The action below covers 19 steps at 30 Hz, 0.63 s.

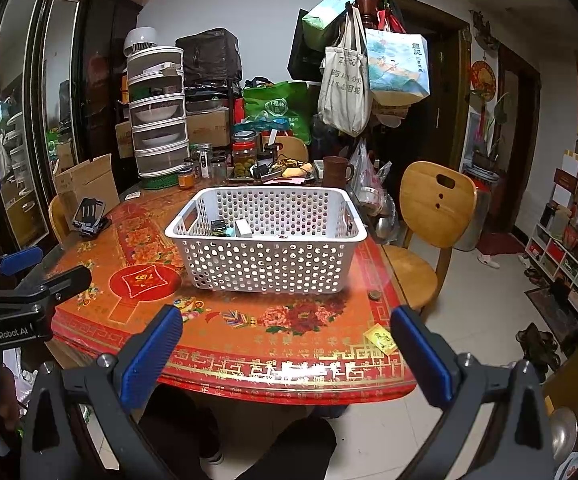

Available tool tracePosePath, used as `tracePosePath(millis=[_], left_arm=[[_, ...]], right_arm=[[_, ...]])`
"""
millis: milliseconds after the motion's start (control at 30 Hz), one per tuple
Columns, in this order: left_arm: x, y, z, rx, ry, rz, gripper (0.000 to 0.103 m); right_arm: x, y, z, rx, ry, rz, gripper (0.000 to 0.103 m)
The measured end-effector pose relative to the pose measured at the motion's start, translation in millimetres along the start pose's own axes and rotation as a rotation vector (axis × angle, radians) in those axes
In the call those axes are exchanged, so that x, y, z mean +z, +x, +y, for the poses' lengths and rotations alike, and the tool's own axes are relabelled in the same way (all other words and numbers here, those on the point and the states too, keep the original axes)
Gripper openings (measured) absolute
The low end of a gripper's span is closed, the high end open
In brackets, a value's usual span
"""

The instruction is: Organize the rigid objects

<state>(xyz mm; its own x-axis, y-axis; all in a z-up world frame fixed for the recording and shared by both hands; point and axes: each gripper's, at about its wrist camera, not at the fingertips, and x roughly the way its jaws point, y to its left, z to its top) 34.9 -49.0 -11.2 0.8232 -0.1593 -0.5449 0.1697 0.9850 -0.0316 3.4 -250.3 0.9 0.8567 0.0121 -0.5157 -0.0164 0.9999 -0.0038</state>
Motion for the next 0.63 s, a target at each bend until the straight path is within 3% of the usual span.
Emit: tracePosePath(millis=[633], left_arm=[[-3.3, 1.3, -1.1, 0.003, 0.019, -0.014, 0.102]], right_arm=[[-0.8, -0.1, -1.4, 0.0, 0.002, -0.001, 0.103]])
